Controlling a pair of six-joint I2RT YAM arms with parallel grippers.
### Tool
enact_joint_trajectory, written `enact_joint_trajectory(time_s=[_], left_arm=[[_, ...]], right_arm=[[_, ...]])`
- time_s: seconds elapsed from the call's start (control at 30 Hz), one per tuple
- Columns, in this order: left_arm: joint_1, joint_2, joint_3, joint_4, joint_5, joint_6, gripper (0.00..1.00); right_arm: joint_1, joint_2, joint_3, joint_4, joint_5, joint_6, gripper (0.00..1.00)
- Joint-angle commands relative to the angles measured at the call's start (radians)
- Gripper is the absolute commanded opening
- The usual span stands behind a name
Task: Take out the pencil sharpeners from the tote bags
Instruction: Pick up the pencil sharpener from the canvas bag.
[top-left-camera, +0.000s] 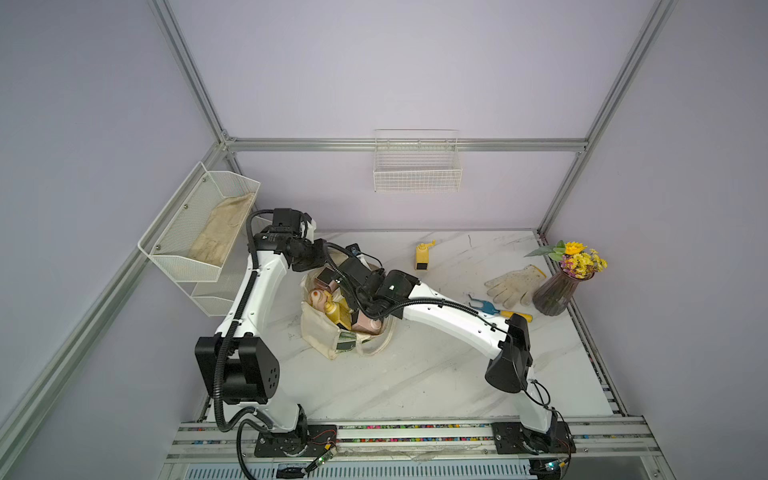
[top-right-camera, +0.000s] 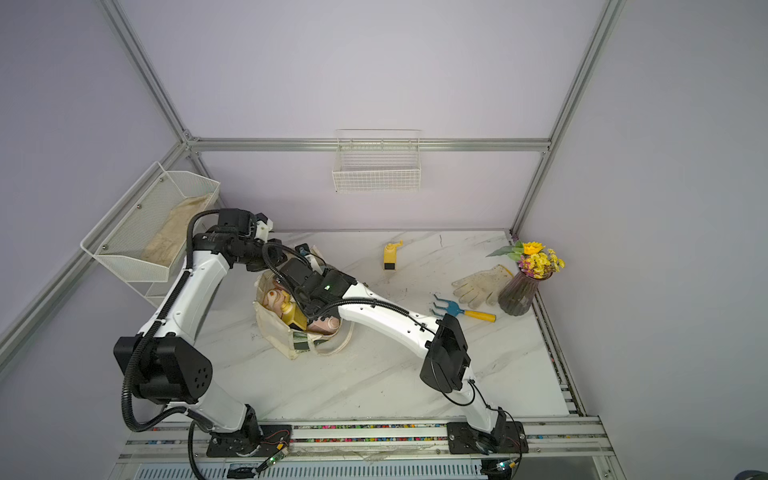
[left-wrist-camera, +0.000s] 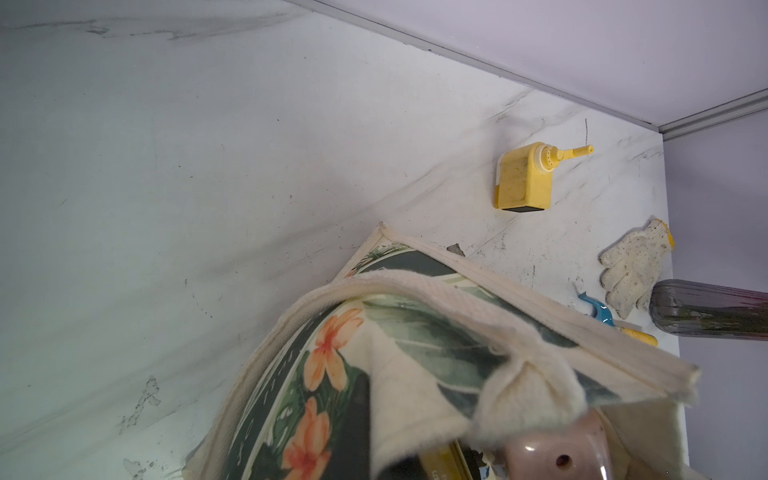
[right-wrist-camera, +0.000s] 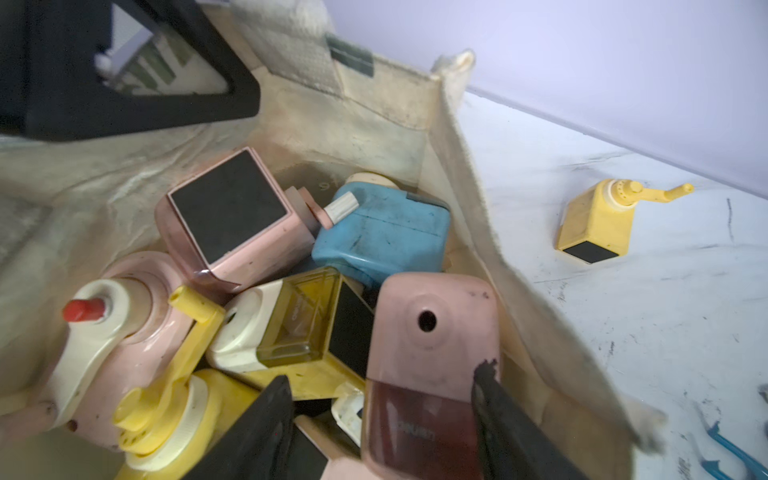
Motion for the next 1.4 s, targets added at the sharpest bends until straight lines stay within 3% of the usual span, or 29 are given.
enact_joint_trajectory(time_s=[0.0, 0.63, 0.77, 1.13, 1.37], left_arm=[[0.007, -0.037, -0.023, 0.057, 0.004, -0.005, 0.00], [0.009, -0.051, -0.020, 0.049, -0.005, 0.004, 0.00], [0.007, -0.055, -0.021, 0.049, -0.014, 0.007, 0.00], [0.008, -0.060, -0.018, 0.048, -0.015, 0.007, 0.00], [0.008, -0.061, -0.018, 0.046, -0.018, 0.009, 0.00]], right_arm=[[-0.004, 0.051, 0.012, -0.125, 0.058, 0.072, 0.71], [-0.061, 0.166, 0.041, -0.168, 0.146, 0.046, 0.72], [-0.071, 0.161, 0.044, -0.155, 0.115, 0.011, 0.65], [-0.079, 0.072, 0.009, 0.003, 0.012, -0.091, 0.33], [-0.078, -0.063, -0.115, 0.158, -0.059, -0.139, 0.24]])
